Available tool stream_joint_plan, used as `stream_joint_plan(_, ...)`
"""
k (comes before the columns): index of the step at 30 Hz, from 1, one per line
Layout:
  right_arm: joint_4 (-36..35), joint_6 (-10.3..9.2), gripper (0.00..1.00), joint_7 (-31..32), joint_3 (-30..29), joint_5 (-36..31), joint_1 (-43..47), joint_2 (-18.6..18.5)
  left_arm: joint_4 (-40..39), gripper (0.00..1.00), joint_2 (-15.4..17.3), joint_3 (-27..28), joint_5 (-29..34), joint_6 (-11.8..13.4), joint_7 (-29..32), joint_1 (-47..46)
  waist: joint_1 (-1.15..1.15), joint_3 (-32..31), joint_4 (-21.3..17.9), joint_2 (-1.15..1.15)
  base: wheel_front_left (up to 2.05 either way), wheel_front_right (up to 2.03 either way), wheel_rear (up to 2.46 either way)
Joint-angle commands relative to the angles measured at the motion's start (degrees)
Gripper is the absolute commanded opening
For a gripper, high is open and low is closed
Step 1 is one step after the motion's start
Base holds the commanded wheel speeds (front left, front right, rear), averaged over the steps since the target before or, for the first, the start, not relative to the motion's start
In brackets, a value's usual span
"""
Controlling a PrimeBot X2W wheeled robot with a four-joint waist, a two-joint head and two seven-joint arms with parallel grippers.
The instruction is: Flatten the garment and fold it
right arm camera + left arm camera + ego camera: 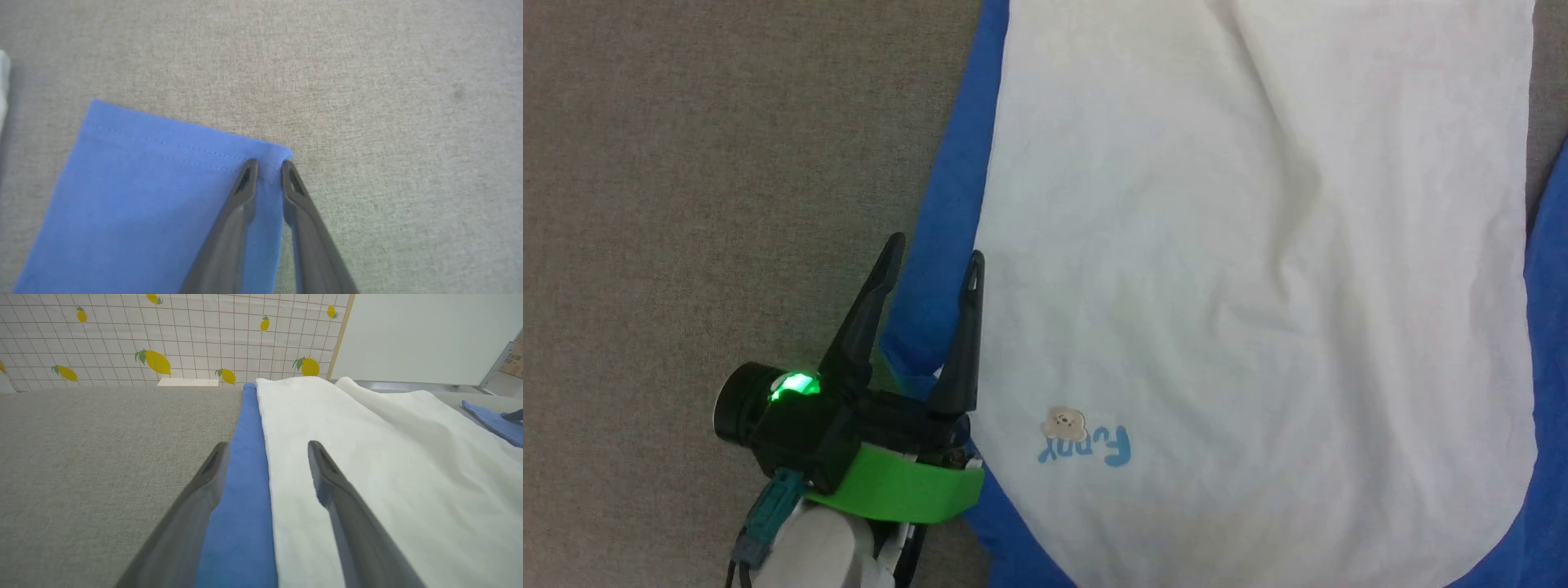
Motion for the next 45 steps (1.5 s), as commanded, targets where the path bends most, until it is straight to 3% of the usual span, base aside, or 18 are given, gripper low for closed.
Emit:
stream_joint_plan(1,1.38,-0.09,0.0,0.64,-0.05,-0.8,1.13,1.22,0.35,1.0,-0.28,0.43,0.53,-0.42,-0.21,-0.27,-0.01,-0.61,-0.31,0.0,0.0,0.0,0.0)
stream_joint_plan(11,1.14,-0.09,0.0,-5.83,-2.16,-0.22,2.82,1.69,2.69,1.0,-0.08,1.45,1.16,-0.97,-0.21,1.37,-0.01,-7.44,-2.27,0.0,0.0,0.0,0.0)
stream_joint_plan(20,-1.33,-0.09,0.0,-9.58,-0.19,2.6,6.96,0.72,4.67,1.0,0.36,3.26,-0.18,0.21,-0.21,6.4,-0.01,-18.22,-3.61,0.0,0.0,0.0,0.0)
stream_joint_plan(33,-18.0,-0.09,0.0,-4.72,15.37,12.77,12.52,0.05,3.23,1.0,1.89,5.17,-2.4,2.42,0.52,14.72,-0.01,-30.18,-5.08,0.0,0.0,0.0,0.0)
stream_joint_plan(39,-27.05,-0.09,0.0,-2.18,24.37,15.37,15.14,3.06,1.81,1.0,2.3,5.46,-2.82,3.24,0.91,16.97,-0.01,-32.22,-5.04,0.0,0.0,0.0,0.0)
stream_joint_plan(45,-29.71,-0.09,0.0,-2.45,35.58,17.38,17.87,6.25,0.95,1.0,2.45,5.53,-3.16,3.61,1.01,17.74,-0.01,-32.02,-3.82,0.0,0.0,0.0,0.0)
